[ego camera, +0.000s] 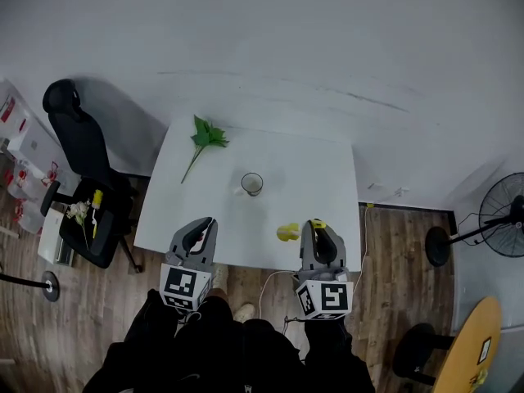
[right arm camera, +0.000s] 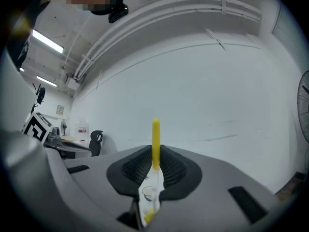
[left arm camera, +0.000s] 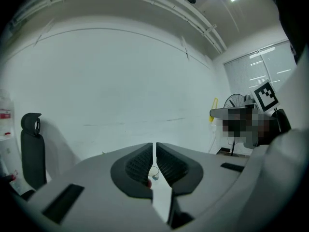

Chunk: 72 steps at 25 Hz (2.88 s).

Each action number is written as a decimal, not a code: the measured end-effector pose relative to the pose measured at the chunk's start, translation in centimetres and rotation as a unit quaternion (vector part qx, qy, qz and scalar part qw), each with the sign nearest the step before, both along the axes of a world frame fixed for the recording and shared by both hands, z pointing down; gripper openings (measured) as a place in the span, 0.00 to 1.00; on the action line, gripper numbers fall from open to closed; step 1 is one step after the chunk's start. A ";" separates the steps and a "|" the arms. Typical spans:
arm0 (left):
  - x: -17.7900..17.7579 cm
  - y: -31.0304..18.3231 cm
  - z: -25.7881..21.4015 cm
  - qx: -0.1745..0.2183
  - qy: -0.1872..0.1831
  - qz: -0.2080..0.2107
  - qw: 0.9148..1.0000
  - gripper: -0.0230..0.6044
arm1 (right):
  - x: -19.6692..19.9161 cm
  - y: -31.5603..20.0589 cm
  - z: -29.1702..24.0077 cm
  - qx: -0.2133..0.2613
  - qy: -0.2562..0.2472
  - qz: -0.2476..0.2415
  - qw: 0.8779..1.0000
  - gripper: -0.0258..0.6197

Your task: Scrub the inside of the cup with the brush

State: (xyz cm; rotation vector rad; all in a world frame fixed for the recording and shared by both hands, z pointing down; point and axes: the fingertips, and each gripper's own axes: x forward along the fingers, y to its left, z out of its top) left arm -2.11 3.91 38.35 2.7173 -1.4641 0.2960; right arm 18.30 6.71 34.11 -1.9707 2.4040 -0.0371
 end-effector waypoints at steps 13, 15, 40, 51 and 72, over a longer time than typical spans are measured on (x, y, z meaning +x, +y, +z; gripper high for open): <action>-2.0 -11.6 1.2 -0.013 -0.001 0.000 1.000 0.10 | -3.4 -12.3 -0.7 0.007 0.012 -0.027 1.000 0.14; -2.0 -13.1 1.5 -0.017 -0.005 0.003 1.000 0.10 | -4.0 -14.2 -0.6 0.006 0.012 -0.033 0.999 0.14; -1.9 -21.0 10.7 -0.117 -0.003 0.026 0.993 0.10 | -9.4 -25.5 7.7 -0.084 0.005 -0.084 0.993 0.14; 1.4 -21.5 17.0 -0.161 -0.013 0.089 0.983 0.10 | -9.5 -26.8 11.0 -0.113 0.007 -0.086 0.990 0.14; 5.6 -20.6 27.8 -0.211 -0.076 0.164 0.961 0.38 | -9.3 -27.0 13.4 -0.135 0.013 -0.094 0.986 0.14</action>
